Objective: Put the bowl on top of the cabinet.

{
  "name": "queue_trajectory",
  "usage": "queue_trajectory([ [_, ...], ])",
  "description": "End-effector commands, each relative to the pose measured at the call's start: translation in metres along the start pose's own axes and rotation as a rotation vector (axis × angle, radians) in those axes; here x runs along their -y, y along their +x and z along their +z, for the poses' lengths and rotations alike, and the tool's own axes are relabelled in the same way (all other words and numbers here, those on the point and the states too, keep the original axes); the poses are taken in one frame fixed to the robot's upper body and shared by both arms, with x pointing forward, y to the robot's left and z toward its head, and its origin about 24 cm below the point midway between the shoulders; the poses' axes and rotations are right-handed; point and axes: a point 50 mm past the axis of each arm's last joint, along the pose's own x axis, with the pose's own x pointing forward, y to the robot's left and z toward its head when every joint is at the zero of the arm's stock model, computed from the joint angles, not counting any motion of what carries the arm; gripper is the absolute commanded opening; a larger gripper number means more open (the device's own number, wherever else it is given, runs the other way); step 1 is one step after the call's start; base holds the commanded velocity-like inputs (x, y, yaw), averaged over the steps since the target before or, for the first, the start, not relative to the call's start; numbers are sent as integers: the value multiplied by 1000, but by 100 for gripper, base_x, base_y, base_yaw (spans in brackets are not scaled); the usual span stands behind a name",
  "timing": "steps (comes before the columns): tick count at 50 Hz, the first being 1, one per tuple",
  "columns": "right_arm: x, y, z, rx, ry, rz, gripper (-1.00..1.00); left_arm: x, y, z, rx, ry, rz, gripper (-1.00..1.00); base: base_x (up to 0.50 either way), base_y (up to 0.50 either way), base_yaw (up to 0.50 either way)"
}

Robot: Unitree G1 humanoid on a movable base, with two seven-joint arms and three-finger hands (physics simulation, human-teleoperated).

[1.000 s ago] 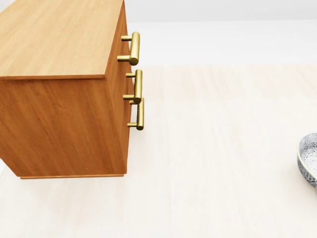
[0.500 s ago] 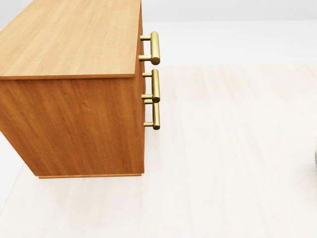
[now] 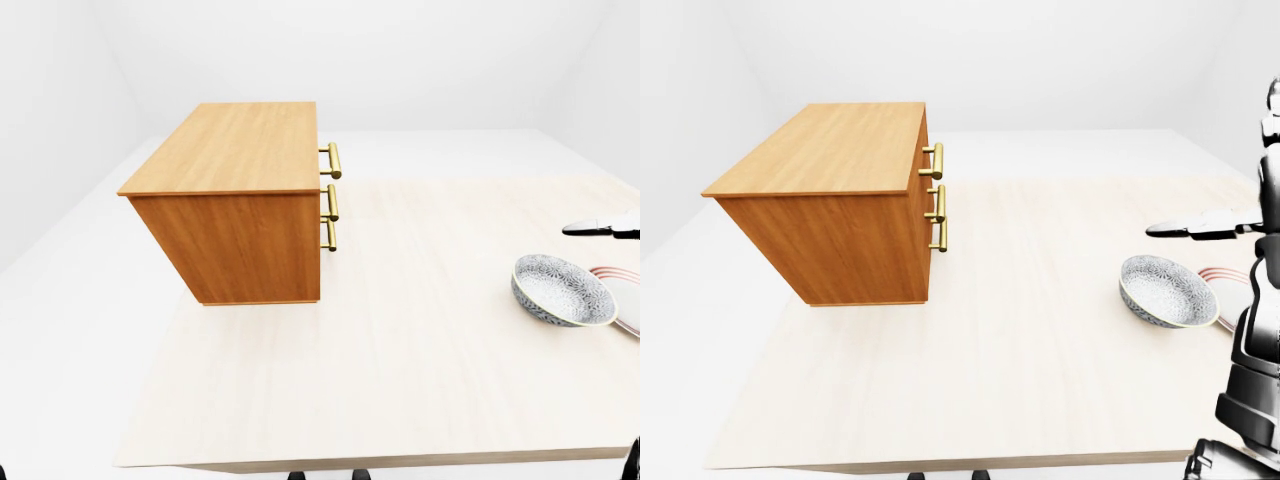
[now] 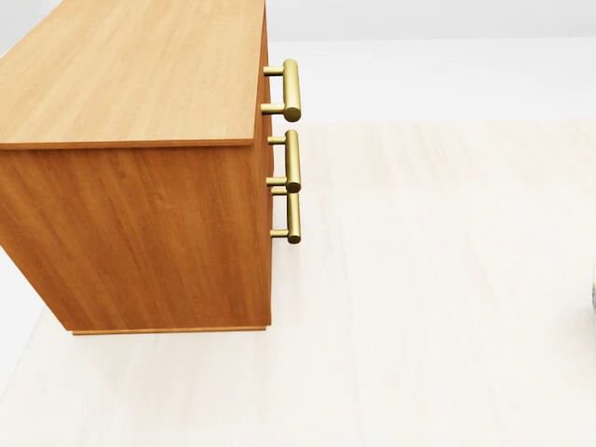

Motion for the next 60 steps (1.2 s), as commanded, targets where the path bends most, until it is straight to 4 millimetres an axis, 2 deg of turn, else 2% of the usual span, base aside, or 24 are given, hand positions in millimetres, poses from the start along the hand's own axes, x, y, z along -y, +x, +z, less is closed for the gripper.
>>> queue_trajectory([
  [1,-1,8,-114,-620,-324,153,100,0,1,0,0,0,1,100,0,0,0],
  [8,4,6,-126,-737,-353,230,100,0,1,0,1,0,3,100,0,0,0],
  [14,-8,-1,-134,-803,-371,371,100,-1,1,-1,-2,4,3,100,0,0,0],
  [18,-11,-4,-137,-819,-369,388,100,-1,1,-1,-2,4,3,100,0,0,0],
  [19,-22,-19,-150,-883,-353,469,100,-2,2,-1,-2,5,4,100,0,0,0],
  [25,-31,-34,-160,-936,-337,574,100,-2,2,-1,-3,5,4,100,0,0,0],
  [47,-32,-50,-171,-985,-342,607,100,-1,1,-2,-6,9,0,100,0,0,0],
  [53,-39,-56,-175,-1000,-345,624,100,0,0,-1,-4,10,-2,100,0,0,0],
  [60,-44,-54,-173,-990,-361,642,100,0,0,-2,-5,11,-4,100,0,0,0],
])
